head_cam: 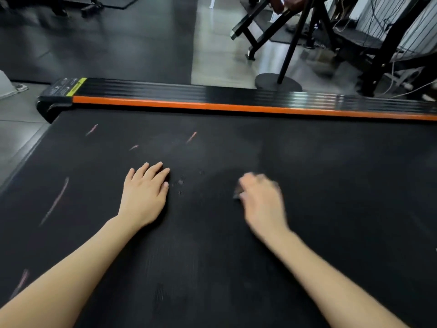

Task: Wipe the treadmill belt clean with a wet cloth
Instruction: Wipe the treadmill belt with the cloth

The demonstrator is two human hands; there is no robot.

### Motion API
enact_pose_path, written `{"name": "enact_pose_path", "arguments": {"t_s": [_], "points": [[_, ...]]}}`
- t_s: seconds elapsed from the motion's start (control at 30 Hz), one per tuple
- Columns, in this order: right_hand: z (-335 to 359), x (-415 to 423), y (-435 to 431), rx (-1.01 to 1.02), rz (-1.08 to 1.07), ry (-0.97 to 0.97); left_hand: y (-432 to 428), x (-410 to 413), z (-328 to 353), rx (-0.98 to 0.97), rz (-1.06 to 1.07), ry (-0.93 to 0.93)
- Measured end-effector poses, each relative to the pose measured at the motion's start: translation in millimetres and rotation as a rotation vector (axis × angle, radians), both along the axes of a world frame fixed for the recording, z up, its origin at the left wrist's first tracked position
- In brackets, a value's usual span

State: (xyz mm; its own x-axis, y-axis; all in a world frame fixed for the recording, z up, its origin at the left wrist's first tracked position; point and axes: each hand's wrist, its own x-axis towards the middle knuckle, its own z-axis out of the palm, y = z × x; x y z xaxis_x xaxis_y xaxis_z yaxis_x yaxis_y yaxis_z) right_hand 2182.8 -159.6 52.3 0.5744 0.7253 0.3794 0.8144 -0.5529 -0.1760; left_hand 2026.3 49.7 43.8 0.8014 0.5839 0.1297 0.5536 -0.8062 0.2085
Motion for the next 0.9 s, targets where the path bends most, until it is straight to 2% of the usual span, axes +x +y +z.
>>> {"name": "enact_pose_path", "arguments": {"t_s": [0.07, 0.1, 0.17, 0.33, 0.5, 0.57, 0.63, 0.7, 0.77, 0.83, 0.9], "points": [[-7.7, -29.3, 31.0, -0.053, 0.347, -0.038, 14.0, 17.8, 4.6, 0.086, -0.026, -0.007], [-9.4, -26.2, 41.4, -0.07, 0.453, -0.037, 23.4, 26.0, 8.1, 0.123, -0.018, 0.004], [-15.0, 11.4, 55.2, -0.066, 0.495, -0.053, 43.6, 38.4, 13.4, 0.142, 0.025, 0.035], [-13.1, 132.5, 92.4, -0.02, 0.096, 0.114, 75.4, 59.7, -2.4, 0.103, 0.073, 0.121], [-11.8, 158.0, 140.2, -0.006, -0.117, 0.132, 80.0, 64.4, -9.2, 0.084, 0.059, 0.121], [-9.1, 128.7, 138.6, -0.004, 0.037, 0.048, 79.9, 63.2, -9.6, 0.091, 0.064, 0.129], [-13.0, 85.9, 123.2, 0.051, 0.342, -0.028, 79.8, 63.4, -10.3, 0.091, 0.063, 0.129], [-17.9, 53.9, 102.4, 0.005, 0.611, 0.007, 80.2, 63.3, -11.3, 0.088, 0.059, 0.116], [-12.0, 66.9, 93.0, -0.056, 0.72, 0.038, 80.4, 62.2, -12.3, 0.075, 0.061, 0.103], [-7.0, 111.9, 97.8, -0.042, 0.579, -0.05, 80.2, 62.1, -12.5, 0.078, 0.061, 0.104], [-1.7, 164.8, 108.7, -0.058, 0.222, 0.0, 79.0, 62.7, -11.8, 0.064, 0.067, 0.105]]}}
